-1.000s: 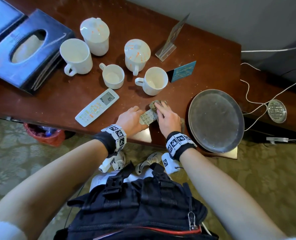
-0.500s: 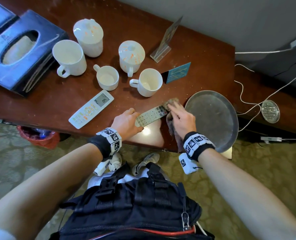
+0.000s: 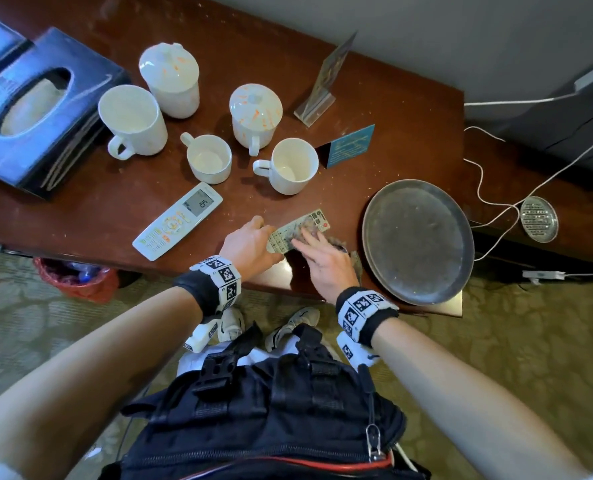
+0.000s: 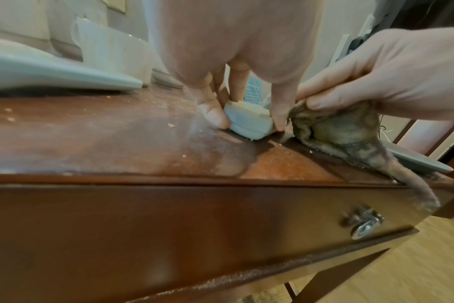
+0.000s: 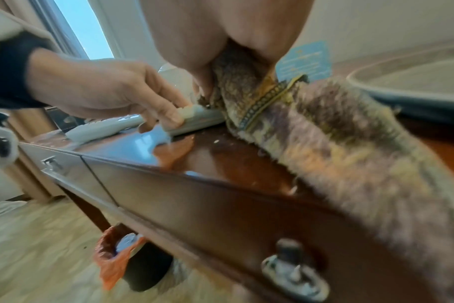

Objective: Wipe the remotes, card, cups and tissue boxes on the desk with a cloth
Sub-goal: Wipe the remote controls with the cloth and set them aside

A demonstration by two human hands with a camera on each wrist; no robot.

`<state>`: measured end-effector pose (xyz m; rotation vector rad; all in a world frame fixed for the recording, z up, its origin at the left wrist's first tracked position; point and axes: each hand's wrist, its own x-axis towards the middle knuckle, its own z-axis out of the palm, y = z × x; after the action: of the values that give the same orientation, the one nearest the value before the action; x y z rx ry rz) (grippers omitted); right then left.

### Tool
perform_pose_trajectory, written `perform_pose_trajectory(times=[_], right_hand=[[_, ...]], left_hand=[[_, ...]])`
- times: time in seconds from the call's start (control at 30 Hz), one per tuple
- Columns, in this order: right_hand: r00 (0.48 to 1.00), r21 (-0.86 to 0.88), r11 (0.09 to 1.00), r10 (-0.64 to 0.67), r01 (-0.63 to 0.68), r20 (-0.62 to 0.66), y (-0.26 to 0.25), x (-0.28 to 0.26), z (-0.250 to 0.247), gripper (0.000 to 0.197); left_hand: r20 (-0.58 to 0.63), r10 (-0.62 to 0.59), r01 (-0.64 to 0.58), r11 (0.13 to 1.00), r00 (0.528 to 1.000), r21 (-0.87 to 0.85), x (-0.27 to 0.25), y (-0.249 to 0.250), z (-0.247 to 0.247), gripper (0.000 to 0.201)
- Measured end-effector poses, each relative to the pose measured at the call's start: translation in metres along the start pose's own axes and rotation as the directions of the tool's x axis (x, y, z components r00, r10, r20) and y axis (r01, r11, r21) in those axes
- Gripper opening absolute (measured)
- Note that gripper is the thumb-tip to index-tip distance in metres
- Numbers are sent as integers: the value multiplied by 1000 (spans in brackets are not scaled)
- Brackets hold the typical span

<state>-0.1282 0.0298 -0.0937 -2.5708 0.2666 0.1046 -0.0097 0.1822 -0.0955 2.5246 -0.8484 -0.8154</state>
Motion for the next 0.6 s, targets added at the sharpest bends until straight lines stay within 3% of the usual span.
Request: perform_pose_trajectory(times=[0.2,0.37,0.5,0.6], right_hand=[[956,55,969,247,-241,-156,10,33,-29,36],[976,-35,977,209,-212,-66,-7,31,-4,43],[998,64,996,59,-59,-7,-4,3,3,50],[983,179,977,142,-119,-120,5,4,-13,41]], left_hand=[[5,9,-9,1000,1000,7,-2,1,-3,61],[-6,2,-2,1000,1000,10,-1,2,-2,63],[-13,29,-28,998,999,61,-4,2,0,68],[-22,58,-58,998,998,2,-4,1,-6,63]])
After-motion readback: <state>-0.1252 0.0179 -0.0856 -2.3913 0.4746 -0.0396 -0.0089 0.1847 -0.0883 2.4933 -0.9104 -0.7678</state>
